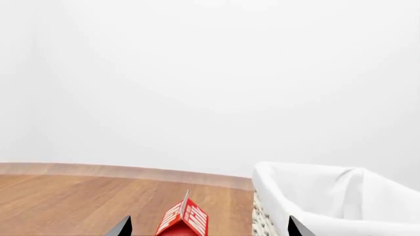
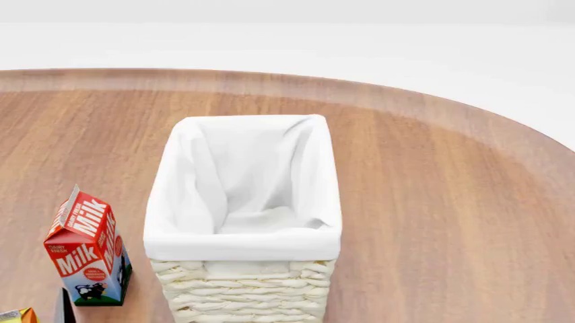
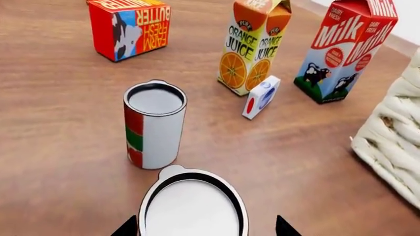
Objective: Pick up the alphabet soup, and put it in the basket.
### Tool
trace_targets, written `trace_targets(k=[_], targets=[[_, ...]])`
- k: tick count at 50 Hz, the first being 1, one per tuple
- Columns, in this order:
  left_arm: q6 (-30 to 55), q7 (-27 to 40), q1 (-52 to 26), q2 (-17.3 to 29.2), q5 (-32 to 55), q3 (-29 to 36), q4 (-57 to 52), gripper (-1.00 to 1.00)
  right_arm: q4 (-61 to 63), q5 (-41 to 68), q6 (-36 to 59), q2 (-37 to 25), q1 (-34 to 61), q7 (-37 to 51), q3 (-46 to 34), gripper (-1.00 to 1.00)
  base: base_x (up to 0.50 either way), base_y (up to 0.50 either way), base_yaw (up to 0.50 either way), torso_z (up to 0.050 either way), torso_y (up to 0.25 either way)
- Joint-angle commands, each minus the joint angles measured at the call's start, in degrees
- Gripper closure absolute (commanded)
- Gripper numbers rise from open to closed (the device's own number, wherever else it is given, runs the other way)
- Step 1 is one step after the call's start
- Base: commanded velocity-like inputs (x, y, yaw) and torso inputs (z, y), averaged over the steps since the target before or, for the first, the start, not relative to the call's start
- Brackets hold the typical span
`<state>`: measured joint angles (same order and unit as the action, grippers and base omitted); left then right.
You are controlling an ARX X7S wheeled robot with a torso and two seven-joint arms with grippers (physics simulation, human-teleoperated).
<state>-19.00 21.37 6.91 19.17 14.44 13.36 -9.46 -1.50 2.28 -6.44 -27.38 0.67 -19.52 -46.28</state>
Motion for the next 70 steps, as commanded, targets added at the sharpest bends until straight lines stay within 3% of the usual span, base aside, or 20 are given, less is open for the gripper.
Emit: trace_targets(k=[1, 25, 26, 43, 70], targets=[[0.01, 0.14, -0.11, 0.08, -0.08, 0.22, 0.19, -1.0, -3.14, -1.0, 0.57, 1.71, 1.51, -0.16, -0.94, -1.0, 0.0, 0.0, 0.0, 0.0, 0.0], [0.05, 0.51, -0.14, 0.3, 0.02, 0.53, 0.03, -1.0, -6.95, -0.8, 0.74, 4.5, 3.17, -1.62, -2.78, -1.0, 0.0, 0.0, 0.0, 0.0, 0.0], [0.08, 0.55, -0.15, 0.31, 0.04, 0.53, 0.03, -1.0, -7.29, -0.63, 0.38, 4.6, 3.24, -1.82, -2.83, 1.0, 0.0, 0.0, 0.0, 0.0, 0.0], [-0.32, 0.69, 0.02, 0.58, 0.22, 0.6, 0.0, -1.0, -8.0, -0.58, -1.19, 5.08, 3.23, -0.57, -2.52, 1.0, 0.0, 0.0, 0.0, 0.0, 0.0], [-0.5, 1.01, -0.13, 0.82, 0.27, 0.87, 0.15, -1.0, 5.46, 7.39, -8.2, -0.61, -3.08, 3.57, 3.66, 1.0, 0.0, 0.0, 0.0, 0.0, 0.0]])
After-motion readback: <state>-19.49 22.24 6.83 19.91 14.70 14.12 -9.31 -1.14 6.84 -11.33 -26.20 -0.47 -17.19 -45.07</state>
